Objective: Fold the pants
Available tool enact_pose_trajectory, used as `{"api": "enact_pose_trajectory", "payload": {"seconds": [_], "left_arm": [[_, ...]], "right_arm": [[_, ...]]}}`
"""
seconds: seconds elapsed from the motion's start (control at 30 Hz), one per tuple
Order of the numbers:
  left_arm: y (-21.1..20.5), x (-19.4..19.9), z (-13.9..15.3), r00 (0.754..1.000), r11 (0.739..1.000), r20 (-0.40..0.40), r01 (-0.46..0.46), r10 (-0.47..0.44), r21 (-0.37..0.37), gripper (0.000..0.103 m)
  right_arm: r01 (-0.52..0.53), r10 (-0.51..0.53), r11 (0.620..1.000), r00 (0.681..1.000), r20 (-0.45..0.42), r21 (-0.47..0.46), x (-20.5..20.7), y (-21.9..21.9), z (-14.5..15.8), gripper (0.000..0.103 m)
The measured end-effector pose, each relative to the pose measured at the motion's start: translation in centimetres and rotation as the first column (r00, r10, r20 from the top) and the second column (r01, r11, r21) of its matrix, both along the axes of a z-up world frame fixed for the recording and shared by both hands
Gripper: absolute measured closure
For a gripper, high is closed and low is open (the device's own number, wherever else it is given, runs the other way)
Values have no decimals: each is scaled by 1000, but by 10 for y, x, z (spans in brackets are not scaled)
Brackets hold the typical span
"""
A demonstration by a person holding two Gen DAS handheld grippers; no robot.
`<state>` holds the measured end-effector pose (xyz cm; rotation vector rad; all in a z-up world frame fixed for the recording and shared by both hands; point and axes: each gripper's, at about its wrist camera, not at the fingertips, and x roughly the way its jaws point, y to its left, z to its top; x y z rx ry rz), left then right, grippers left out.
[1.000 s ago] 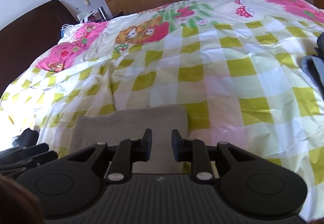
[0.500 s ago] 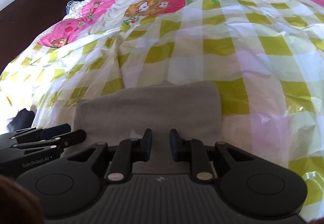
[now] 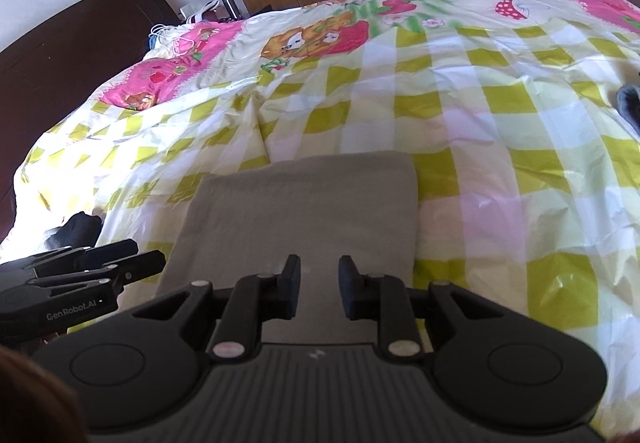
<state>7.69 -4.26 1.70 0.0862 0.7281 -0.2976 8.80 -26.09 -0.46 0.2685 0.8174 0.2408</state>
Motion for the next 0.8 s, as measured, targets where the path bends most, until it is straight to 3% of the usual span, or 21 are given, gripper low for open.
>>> {"api": "enact_pose_trajectory", "payload": {"seconds": [0.23,0.5,0.8], "left_arm": [[-11,-19,-24,997,996,-71,34,-28,84,45],[-13,-43,-17,997,997,-60,48,-44,65,46],[-9,-51,-23,994,998,-100,43,-39,40,46]], "right_arm": [[10,-11,1000,999,-39,-27,-29,-1,-14,81],[35,-36,999,999,-28,-34,-48,-4,-12,81],[44,-45,999,998,-38,-14,-60,-7,-13,82]]}}
